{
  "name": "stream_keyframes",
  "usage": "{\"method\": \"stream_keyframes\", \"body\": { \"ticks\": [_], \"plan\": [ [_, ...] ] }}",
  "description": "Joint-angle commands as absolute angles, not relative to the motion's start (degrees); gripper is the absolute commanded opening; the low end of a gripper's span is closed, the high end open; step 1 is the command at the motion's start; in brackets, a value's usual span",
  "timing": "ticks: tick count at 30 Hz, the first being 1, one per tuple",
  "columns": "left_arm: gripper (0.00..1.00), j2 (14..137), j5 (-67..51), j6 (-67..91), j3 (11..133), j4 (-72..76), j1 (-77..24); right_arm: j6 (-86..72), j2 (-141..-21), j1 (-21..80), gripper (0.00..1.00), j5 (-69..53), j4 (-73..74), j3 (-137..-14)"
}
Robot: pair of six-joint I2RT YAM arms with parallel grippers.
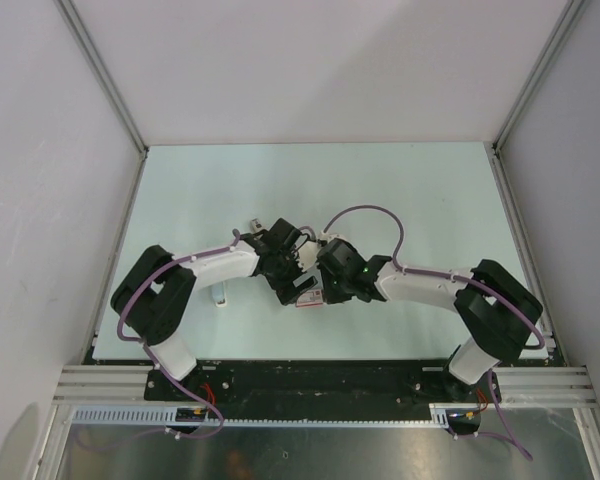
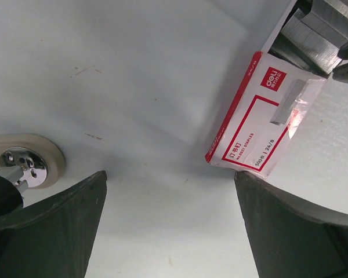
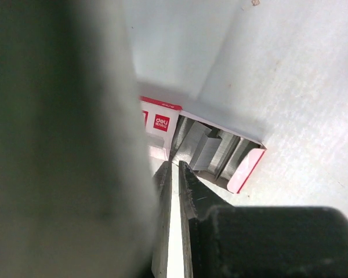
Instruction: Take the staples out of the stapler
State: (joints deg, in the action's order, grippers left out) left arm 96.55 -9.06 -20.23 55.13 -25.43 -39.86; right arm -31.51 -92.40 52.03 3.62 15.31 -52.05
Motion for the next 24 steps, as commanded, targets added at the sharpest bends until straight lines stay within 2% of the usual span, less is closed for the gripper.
{"method": "stream_keyframes", "body": {
  "ticks": [1, 9, 13, 16, 24],
  "plan": [
    [0.96, 95.7, -9.9, -24.4, 53.7, -24.6, -40.5, -31.4, -88.0, 51.4, 0.14, 5.9, 17.5, -54.1],
    [0.96, 95.5, -9.9, -24.4, 53.6, -24.6, -40.5, -30.3, -84.5, 49.4, 0.14, 7.8, 20.6, -52.4],
    [0.96, 95.0, -9.9, -24.4, 53.7, -24.6, -40.5, -31.0, -83.8, 49.0, 0.26, 7.4, 20.2, -50.4],
    [0.96, 94.4, -10.0, -24.2, 54.0, -24.6, -40.5, -32.1, -84.2, 49.3, 0.31, 7.1, 19.0, -49.4],
    [0.96, 93.6, -10.0, -24.2, 53.9, -24.6, -40.5, -33.6, -88.2, 50.9, 0.27, 6.4, 14.9, -49.1]
  ]
}}
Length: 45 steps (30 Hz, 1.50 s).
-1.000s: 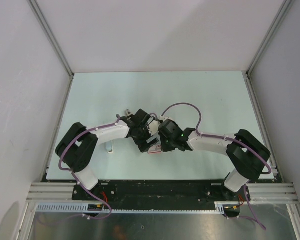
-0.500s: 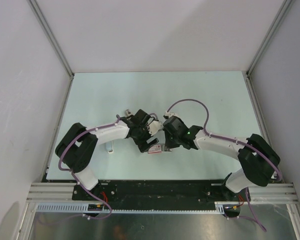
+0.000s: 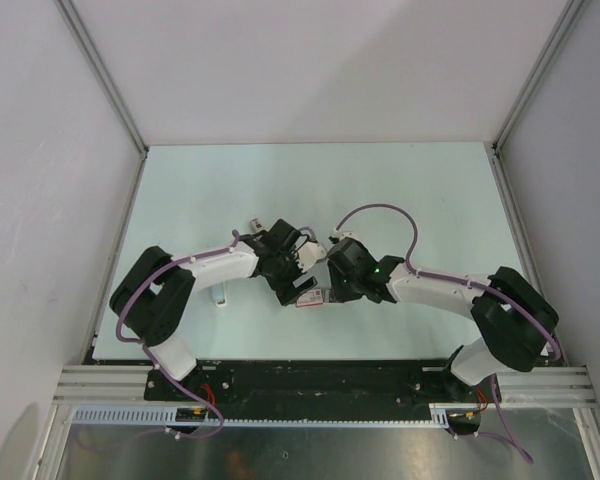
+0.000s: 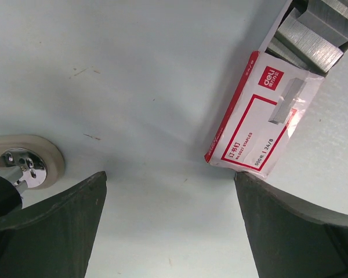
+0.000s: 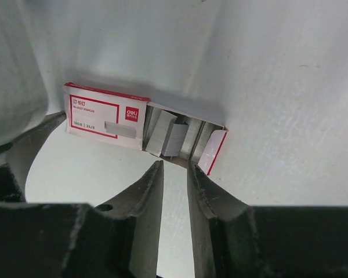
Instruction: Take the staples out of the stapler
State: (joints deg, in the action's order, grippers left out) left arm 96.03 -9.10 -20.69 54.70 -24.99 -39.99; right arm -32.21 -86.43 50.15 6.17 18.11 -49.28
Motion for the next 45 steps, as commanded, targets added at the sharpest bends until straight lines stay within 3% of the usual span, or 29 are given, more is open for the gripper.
{"method": "stream_keyframes", "body": {
  "ticks": [1, 16, 30, 45],
  "plan": [
    [0.96, 93.6, -10.0, -24.2, 53.7, -24.6, -40.5, -33.8, -88.6, 51.0, 0.26, 6.4, 14.6, -49.1],
    [0.96, 93.1, -9.9, -24.4, 53.2, -24.7, -40.5, -33.3, -90.9, 52.2, 0.17, 8.5, 14.4, -49.2],
    [0.96, 92.2, -10.0, -24.6, 52.7, -24.7, -40.5, -33.2, -93.3, 54.1, 0.17, 11.4, 16.0, -51.5],
    [0.97, 85.4, -12.1, -25.5, 55.2, -29.0, -40.2, -35.4, -86.0, 53.9, 0.22, 14.2, 18.7, -51.8]
  ]
}}
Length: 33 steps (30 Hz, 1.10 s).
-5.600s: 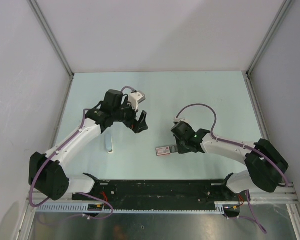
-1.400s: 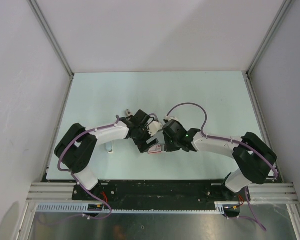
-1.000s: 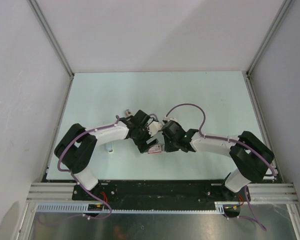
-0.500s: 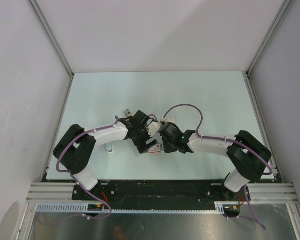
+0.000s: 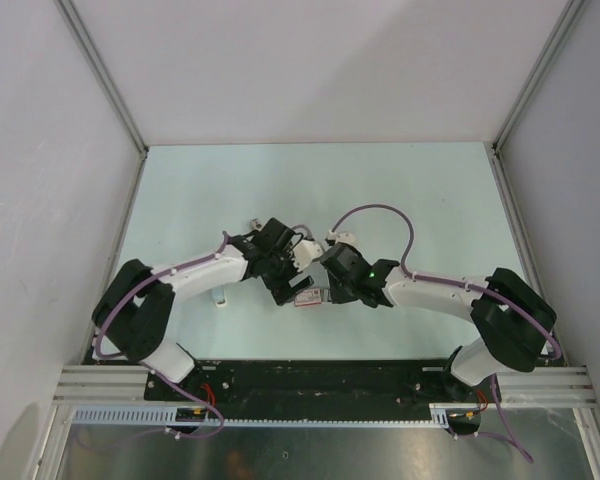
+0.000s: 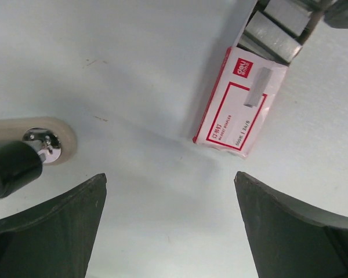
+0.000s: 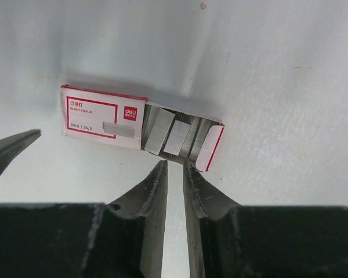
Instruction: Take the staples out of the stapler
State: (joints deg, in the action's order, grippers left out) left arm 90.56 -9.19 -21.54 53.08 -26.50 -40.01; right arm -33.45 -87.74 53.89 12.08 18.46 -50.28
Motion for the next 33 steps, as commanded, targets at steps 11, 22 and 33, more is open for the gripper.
{"method": "stream_keyframes", "body": {
  "ticks": [11, 22, 33],
  "plan": [
    [0.97, 86.4, -14.2, -26.0, 56.4, -30.3, -40.2, -38.1, -90.3, 54.6, 0.31, 14.5, 16.6, -51.8],
    [0.97, 86.8, -14.3, -26.1, 56.4, -30.4, -40.2, -38.2, -92.4, 54.5, 0.32, 14.3, 14.6, -51.9],
    [0.97, 86.9, -14.1, -26.4, 55.8, -30.3, -40.2, -38.5, -92.9, 54.5, 0.31, 13.9, 12.9, -51.9]
  ]
}}
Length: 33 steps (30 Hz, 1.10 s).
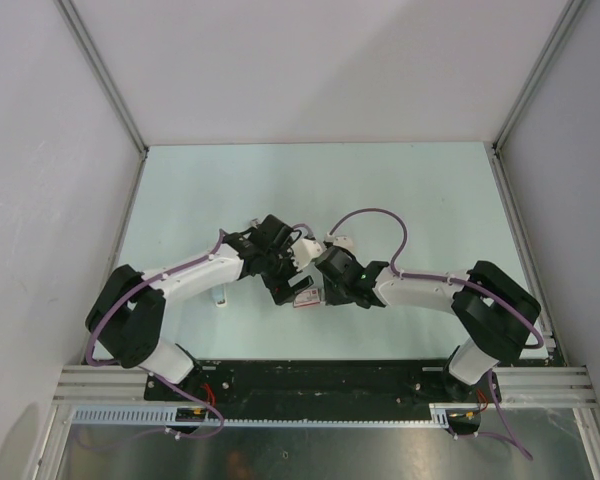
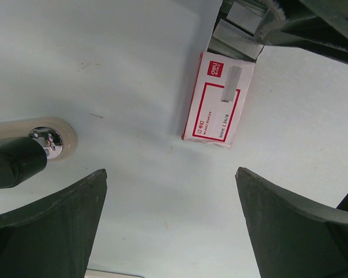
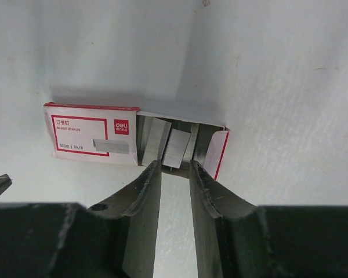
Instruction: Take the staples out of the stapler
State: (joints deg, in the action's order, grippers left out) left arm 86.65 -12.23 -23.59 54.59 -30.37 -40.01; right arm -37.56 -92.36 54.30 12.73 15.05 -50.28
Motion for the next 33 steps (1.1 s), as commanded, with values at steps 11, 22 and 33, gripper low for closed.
{"method": "stream_keyframes", "body": {
  "ticks": [11, 22, 33],
  "plan": [
    [0.97, 86.8, -14.1, -26.5, 55.1, -30.3, -40.2, -38.8, -93.8, 54.5, 0.30, 12.6, 11.9, -52.6],
    [0.97, 86.3, -13.8, -26.8, 54.4, -30.3, -40.2, -39.0, -94.6, 54.8, 0.26, 14.3, 13.2, -53.8],
    [0.97, 86.2, -13.9, -26.8, 54.4, -30.3, -40.2, -37.6, -94.8, 57.1, 0.25, 18.8, 17.4, -55.5]
  ]
}}
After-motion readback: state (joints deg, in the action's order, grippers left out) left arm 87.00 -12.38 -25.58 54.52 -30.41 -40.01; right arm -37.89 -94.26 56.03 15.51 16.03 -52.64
